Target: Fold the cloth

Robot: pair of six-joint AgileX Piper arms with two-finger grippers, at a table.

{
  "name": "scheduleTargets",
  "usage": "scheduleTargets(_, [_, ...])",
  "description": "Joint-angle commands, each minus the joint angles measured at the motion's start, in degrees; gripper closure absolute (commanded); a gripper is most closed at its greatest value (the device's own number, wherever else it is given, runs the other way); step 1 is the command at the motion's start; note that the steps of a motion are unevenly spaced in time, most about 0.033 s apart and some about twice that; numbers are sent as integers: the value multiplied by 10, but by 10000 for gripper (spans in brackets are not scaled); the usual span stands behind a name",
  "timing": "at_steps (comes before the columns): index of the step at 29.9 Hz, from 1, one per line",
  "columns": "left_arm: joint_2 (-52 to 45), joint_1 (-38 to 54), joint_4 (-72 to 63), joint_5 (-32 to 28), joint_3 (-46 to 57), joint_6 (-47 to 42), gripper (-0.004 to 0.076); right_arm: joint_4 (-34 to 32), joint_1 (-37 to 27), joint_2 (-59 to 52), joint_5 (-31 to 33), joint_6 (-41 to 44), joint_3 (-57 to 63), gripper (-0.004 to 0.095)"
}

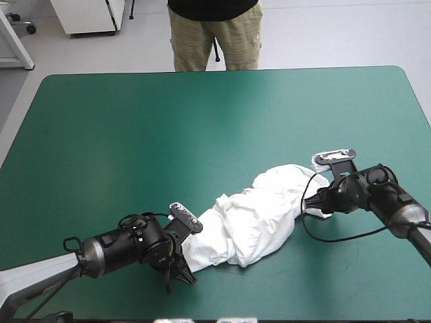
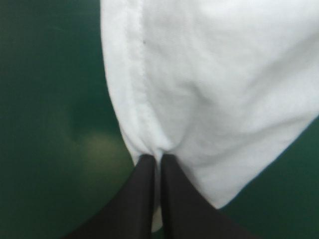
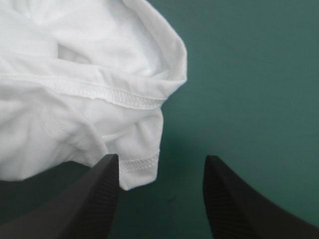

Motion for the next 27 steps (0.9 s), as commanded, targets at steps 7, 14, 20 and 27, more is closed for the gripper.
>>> scheduleTargets(7, [2,-1,-10,-24,1,-1,731,73,-26,92,-59,-84,-14,421])
scheduleTargets(14, [2,-1,-9,-29,1,-2,731,126,-26,135,-27,-152,-14,915])
scheduleTargets(20, [-42,-1,85,-38,-2,-80,731,94,-26,86,-24,-124,-14,916])
scheduleTargets(27, [-154,44,236,18,-94,-138,729,69,-26,-70,3,-100,-63,921])
